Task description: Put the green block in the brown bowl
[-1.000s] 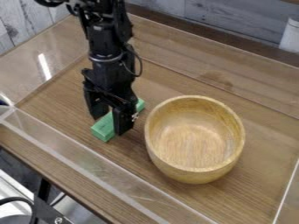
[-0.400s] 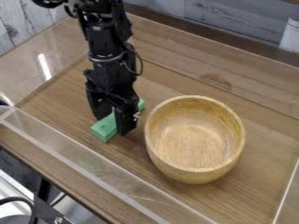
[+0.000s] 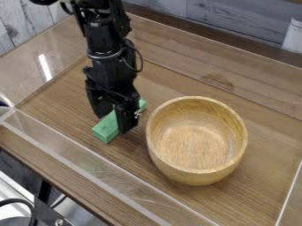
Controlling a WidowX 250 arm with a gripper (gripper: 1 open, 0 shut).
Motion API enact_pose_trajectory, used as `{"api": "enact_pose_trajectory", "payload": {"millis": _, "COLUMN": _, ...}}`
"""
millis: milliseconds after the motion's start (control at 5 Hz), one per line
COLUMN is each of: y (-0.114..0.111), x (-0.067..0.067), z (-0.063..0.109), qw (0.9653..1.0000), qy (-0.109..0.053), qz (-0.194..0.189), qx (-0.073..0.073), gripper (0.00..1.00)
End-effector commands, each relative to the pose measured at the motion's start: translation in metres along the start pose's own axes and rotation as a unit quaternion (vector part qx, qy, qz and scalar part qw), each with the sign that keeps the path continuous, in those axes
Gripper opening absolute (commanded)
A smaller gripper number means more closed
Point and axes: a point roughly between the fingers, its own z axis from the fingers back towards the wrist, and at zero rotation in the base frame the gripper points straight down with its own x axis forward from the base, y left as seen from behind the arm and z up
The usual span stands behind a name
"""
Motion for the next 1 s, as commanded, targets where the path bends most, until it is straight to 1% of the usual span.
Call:
{"api": "enact_pose_trajectory", "payload": {"millis": 0, "y": 0.0042, "x": 0.0037, "z": 0.0043, "qw": 0.9998, "qy": -0.014, "qz": 0.005, "qx": 0.009, "gripper": 1.0}}
{"api": "enact_pose_trajectory", "payload": {"millis": 200, "y": 0.004, "x": 0.0033, "z": 0.0005, "qw": 0.9999, "qy": -0.01, "qz": 0.006, "qx": 0.009, "gripper": 1.0}}
{"api": "enact_pose_trajectory", "payload": {"millis": 800, "y": 0.0019, "x": 0.0047, "z": 0.0026, "qw": 0.9999, "qy": -0.013, "qz": 0.005, "qx": 0.007, "gripper": 1.0}}
